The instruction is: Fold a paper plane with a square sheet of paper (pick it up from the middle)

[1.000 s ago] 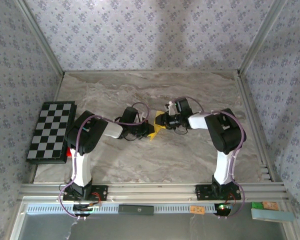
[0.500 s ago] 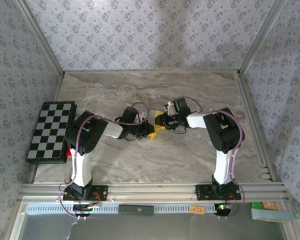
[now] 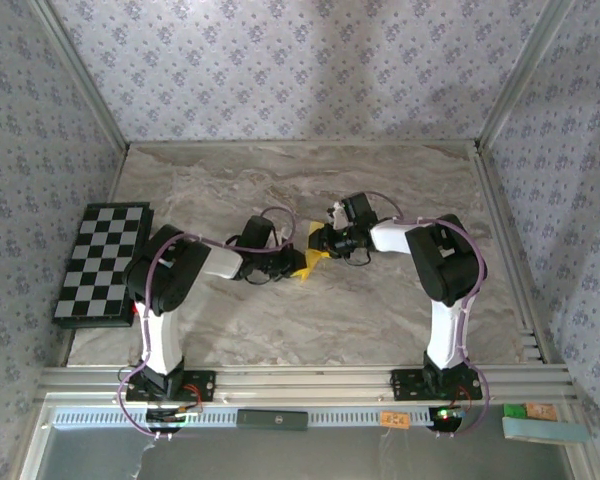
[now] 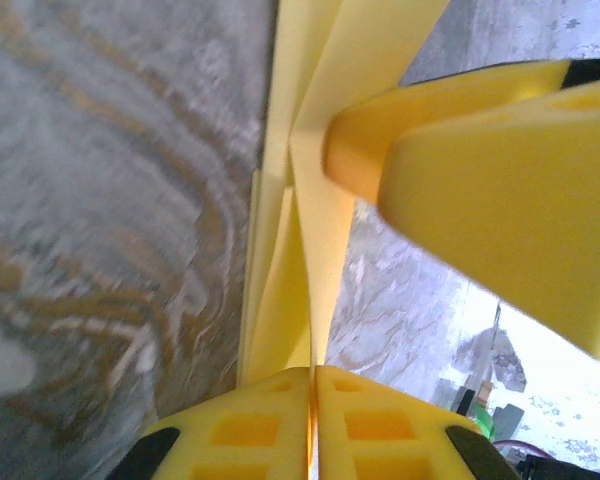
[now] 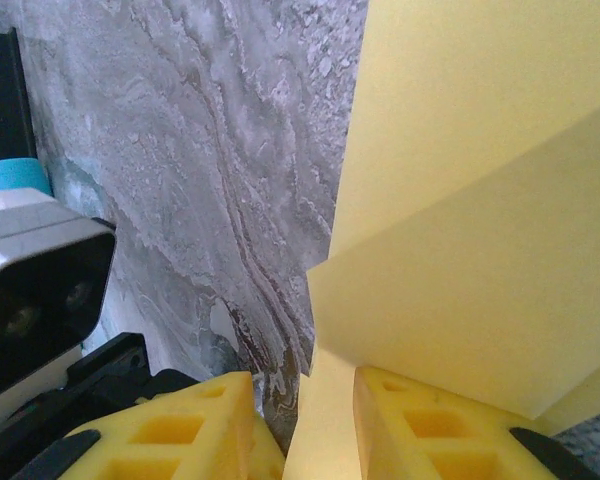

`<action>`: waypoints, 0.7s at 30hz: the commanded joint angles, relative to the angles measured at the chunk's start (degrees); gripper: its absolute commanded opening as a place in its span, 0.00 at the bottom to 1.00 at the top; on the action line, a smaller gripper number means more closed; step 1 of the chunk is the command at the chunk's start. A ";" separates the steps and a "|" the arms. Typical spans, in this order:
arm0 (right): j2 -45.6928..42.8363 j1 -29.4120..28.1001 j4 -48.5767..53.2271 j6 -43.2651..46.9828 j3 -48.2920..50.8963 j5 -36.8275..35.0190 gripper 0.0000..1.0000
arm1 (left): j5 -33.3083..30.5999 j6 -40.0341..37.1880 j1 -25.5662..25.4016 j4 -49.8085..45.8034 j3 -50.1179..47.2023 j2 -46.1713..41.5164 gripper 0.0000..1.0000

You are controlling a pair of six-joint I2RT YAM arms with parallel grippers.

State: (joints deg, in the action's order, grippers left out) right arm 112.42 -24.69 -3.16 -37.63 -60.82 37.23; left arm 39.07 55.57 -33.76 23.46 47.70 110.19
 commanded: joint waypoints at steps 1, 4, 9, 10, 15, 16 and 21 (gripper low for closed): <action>2.10 0.02 4.30 1.10 -0.93 -3.57 0.33 | -0.66 -1.95 -0.35 -6.78 -1.38 -1.78 0.10; 2.28 -0.03 4.59 1.15 -1.12 -3.70 0.33 | -0.70 -2.72 -0.86 -8.76 -0.70 -1.90 0.10; 2.71 -0.11 5.58 1.15 -1.67 -3.93 0.32 | -2.94 -4.67 -1.06 -13.82 0.69 -2.24 0.08; 2.76 -0.21 5.92 1.08 -1.84 -4.05 0.32 | -3.39 -5.08 -0.97 -14.77 1.00 -2.63 0.08; 3.28 -0.23 9.48 1.14 -3.22 -5.27 0.28 | -6.07 -7.17 -1.09 -18.55 2.71 -7.96 0.11; 3.37 -0.30 10.23 1.12 -3.43 -5.61 0.28 | -6.78 -7.59 -1.15 -19.06 2.90 -9.07 0.11; 4.20 -0.49 13.37 0.77 -5.23 -6.86 0.24 | -9.09 -9.31 -2.56 -18.75 3.82 -12.32 0.14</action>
State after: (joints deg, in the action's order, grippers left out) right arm 114.15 -24.95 4.49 -37.63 -65.28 34.98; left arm 31.83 48.80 -35.09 6.55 49.63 99.90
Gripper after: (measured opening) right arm 0.244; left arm 0.139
